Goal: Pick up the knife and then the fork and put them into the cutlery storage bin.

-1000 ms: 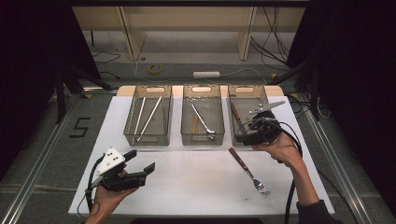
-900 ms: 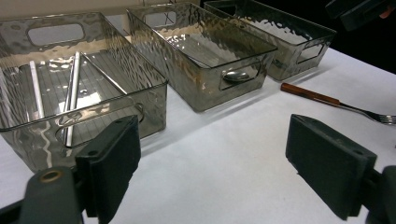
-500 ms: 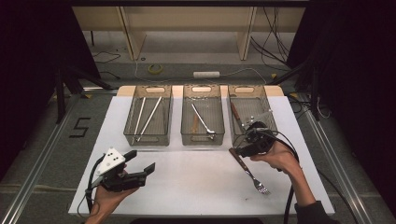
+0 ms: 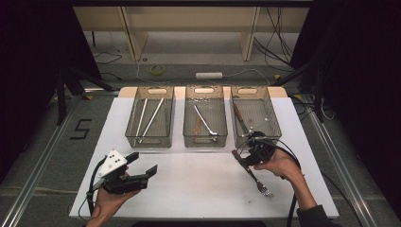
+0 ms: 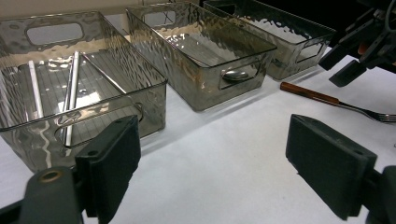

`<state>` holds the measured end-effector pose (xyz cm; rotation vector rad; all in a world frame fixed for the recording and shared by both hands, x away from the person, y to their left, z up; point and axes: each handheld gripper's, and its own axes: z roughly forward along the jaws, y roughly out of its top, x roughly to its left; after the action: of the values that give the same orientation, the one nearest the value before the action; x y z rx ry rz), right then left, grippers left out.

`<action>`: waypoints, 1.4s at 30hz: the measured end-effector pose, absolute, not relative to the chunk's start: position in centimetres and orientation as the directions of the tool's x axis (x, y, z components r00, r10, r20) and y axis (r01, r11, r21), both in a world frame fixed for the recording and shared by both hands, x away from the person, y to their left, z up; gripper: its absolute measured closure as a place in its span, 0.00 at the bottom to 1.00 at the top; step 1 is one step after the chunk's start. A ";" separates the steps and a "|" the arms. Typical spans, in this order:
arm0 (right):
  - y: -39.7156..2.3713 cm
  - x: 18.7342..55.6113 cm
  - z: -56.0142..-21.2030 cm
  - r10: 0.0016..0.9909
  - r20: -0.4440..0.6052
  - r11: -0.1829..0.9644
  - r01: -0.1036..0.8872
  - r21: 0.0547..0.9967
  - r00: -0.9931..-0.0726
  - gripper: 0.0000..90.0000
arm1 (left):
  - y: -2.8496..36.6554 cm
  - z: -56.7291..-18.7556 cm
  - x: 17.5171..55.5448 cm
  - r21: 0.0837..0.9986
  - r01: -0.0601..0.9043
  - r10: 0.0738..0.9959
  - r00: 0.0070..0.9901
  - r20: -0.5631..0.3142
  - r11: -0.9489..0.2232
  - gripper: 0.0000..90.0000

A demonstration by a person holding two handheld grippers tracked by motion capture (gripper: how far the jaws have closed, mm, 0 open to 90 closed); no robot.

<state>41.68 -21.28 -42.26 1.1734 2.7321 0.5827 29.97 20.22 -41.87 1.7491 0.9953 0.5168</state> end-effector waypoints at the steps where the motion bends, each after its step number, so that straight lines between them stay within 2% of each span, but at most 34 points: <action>1: -21.3 41.7 -42.4 0.720 0.051 0.626 0.680 0.382 -0.692 0.43 | 20.2 -41.9 30.0 0.913 0.382 0.816 0.568 -0.109 -0.145 0.19; 13: -21.6 41.6 -43.9 0.720 0.043 0.651 0.696 0.305 -0.693 0.49 | 20.1 -41.9 30.0 0.912 0.382 0.814 0.571 -0.105 -0.150 0.19; 22: -21.6 41.5 -44.7 0.716 0.022 0.669 0.694 0.266 -0.698 0.60 | 20.2 -41.9 29.9 0.912 0.381 0.816 0.569 -0.103 -0.151 0.19; 34: -21.3 41.1 -45.4 0.706 0.009 0.684 0.686 0.246 -0.708 0.71 | 20.4 -41.9 29.8 0.914 0.379 0.818 0.565 -0.107 -0.143 0.19; 42: -21.3 41.0 -45.5 0.704 0.014 0.686 0.684 0.248 -0.710 0.75 | 20.3 -41.9 29.8 0.913 0.379 0.816 0.569 -0.100 -0.152 0.19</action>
<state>40.99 -21.34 -45.52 1.1583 2.8085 0.3619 29.80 20.32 -41.89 1.7550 0.9903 0.5217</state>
